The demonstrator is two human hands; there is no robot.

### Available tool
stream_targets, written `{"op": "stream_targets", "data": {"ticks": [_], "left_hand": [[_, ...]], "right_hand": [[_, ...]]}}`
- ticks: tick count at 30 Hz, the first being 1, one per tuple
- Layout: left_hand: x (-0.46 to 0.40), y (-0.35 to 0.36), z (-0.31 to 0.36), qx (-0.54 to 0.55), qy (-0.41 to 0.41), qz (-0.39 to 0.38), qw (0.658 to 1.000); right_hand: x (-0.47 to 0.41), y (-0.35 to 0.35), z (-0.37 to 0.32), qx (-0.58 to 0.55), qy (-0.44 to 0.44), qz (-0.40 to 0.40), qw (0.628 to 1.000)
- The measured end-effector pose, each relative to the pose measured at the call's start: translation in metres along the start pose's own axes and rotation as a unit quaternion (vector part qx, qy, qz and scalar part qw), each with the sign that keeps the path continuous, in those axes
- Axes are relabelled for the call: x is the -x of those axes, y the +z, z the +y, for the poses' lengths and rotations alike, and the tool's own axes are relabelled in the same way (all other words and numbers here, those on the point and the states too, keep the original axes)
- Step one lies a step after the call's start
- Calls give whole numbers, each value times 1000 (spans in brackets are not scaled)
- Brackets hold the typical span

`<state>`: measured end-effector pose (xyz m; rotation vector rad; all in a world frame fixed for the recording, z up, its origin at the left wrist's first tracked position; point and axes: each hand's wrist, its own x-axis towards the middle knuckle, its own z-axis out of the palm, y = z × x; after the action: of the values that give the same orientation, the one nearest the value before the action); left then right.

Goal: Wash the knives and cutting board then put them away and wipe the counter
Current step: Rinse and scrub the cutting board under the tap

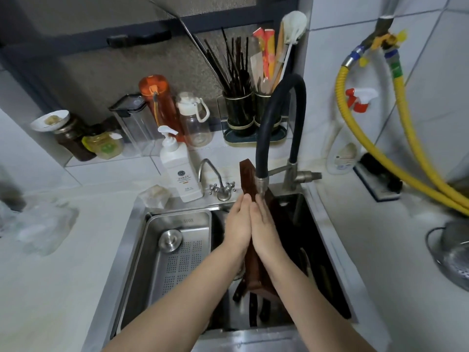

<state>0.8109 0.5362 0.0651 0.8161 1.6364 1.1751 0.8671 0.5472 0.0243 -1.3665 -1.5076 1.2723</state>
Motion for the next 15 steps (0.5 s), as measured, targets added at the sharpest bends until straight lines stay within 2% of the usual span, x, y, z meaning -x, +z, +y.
{"op": "stream_targets", "data": {"ticks": [6,8,12,15], "left_hand": [[4,11,-3,28,-26,-23,999],[4,11,-4,17,-33,-36,999],[3,6,-3,12,-53,-58,997],[1,0,-3,5,-67,-63,996]], "right_hand": [[49,-25,25,-74,-63,-40,994],[50,-32,42,-74,-59,-48,994],[24,-31,71,-43,-6,-40,998],[-9,-29,83,-12,99,-17,995]]}}
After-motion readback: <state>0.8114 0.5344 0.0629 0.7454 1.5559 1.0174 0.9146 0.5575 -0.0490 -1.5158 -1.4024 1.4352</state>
